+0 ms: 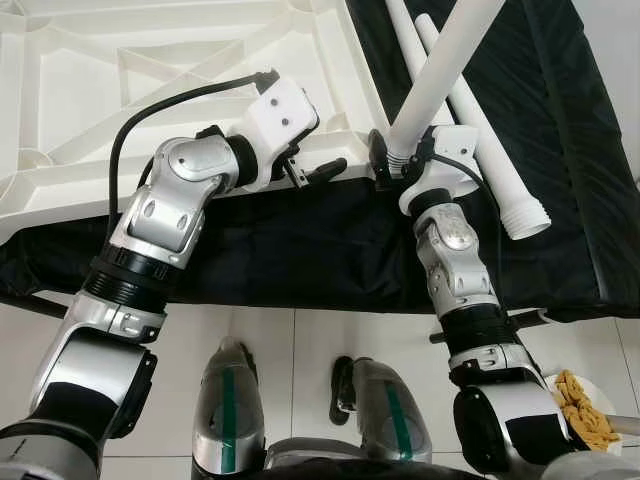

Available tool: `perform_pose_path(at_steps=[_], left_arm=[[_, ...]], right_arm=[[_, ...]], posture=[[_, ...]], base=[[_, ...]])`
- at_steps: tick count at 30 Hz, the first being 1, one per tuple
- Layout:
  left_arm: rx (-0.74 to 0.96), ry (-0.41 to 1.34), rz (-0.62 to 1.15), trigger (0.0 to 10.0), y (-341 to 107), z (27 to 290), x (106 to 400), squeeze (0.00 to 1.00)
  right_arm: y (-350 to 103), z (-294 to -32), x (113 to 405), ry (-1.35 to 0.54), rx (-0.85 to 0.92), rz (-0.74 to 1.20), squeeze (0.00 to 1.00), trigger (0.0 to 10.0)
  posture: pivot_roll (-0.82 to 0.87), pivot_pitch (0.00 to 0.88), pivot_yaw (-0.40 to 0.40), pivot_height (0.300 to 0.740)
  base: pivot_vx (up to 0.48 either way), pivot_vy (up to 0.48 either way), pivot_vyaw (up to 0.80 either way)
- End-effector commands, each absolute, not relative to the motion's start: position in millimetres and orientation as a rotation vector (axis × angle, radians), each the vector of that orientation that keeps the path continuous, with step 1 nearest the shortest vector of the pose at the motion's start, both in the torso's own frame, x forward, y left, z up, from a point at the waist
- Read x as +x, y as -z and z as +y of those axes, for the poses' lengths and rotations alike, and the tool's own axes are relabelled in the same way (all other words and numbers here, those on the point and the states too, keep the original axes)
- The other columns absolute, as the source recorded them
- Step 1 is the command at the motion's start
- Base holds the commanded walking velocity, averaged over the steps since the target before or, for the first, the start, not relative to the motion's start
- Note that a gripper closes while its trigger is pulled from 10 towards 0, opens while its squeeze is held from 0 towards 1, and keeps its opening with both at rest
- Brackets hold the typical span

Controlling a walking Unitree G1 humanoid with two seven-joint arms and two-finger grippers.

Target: Building children table

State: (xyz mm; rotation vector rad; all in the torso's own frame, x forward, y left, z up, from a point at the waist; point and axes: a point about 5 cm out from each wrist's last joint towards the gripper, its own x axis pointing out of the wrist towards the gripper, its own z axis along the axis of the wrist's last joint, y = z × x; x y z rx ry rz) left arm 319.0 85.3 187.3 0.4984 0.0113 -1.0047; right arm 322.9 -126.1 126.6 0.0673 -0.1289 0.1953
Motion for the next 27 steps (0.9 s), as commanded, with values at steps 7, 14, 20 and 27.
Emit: perform_pose_path(at_steps=[7,14,20,27], left_arm=[[0.491,0.993,0.018,10.0,-188,85,317,0.00],[0.439,1.030,0.040,10.0,-180,74,310,0.00],[0.437,1.096,0.052,10.0,-170,58,298,0.00],[0.444,1.117,0.070,10.0,-162,50,293,0.00]], right_arm=[[-129,-129,320,-0.241,0.084,-0.153,0.00,10.0],[-137,-140,320,-0.275,0.057,-0.188,0.00,10.0],[-143,-151,325,-0.304,0.036,-0.195,0.00,10.0],[-146,-154,326,-0.324,0.030,-0.199,0.00,10.0]], posture=[[0.09,0.085,-0.040,0.740],[0.09,0.089,-0.042,0.740],[0.09,0.091,-0.046,0.740],[0.09,0.091,-0.049,0.740]], base=[[0.000,0.000,0.00],[0.000,0.000,0.00],[0.000,0.000,0.00],[0.000,0.000,0.00]])
